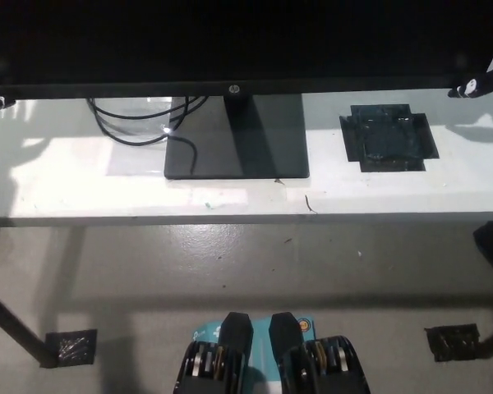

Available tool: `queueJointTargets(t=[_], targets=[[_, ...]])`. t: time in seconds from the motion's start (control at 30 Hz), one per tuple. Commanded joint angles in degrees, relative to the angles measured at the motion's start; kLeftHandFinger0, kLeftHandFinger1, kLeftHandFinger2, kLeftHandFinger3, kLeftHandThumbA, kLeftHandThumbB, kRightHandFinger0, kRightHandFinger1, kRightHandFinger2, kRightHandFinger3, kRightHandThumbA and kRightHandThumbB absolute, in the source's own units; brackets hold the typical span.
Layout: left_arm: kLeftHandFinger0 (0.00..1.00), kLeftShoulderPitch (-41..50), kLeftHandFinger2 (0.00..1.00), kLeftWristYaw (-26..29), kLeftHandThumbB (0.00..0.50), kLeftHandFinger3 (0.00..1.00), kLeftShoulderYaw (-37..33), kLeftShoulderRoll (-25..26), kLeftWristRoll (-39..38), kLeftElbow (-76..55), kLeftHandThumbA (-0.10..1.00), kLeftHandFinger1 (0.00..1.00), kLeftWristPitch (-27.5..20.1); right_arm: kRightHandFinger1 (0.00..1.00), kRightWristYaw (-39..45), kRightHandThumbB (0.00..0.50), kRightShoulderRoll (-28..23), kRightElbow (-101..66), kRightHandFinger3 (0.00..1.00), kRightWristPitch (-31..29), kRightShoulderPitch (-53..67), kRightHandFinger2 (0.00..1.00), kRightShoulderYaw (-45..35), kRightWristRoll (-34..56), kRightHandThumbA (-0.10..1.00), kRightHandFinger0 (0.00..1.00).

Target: The monitor is placed at the center of the table and the robot uses both its hand to grab the left and right sides of the monitor to tilt the angle of the monitor downwards

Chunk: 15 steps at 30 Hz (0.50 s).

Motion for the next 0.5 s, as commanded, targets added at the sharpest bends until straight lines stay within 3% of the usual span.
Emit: queueJointTargets(t=[0.0,0.1,0.43,0.47], targets=[[1.00,-14.66,1.00,19.92,0.415,1.00,-7.47,-6.26,11.67,0.33,0.87,1.00,6.08,1.00,-22.08,0.500,9.01,-2.40,1.00,-9.27,-13.77,1.00,4.65,-8.51,0.76,1.00],[1.00,-15.90,1.00,19.48,0.407,1.00,-9.41,-7.49,12.74,1.43,0.89,1.00,10.21,1.00,-25.98,0.500,9.60,-2.02,1.00,-8.21,-13.89,1.00,6.45,-10.32,0.78,1.00],[1.00,-16.50,1.00,20.08,0.401,1.00,-10.68,-8.02,12.16,2.93,0.90,1.00,12.47,1.00,-27.94,0.500,10.01,-1.21,1.00,-6.91,-13.11,1.00,7.16,-10.89,0.79,1.00],[1.00,-16.18,1.00,20.93,0.399,1.00,-10.77,-8.03,12.36,2.95,0.91,1.00,13.39,1.00,-28.54,0.500,9.91,-1.25,1.00,-6.92,-12.63,1.00,7.08,-10.91,0.74,1.00]])
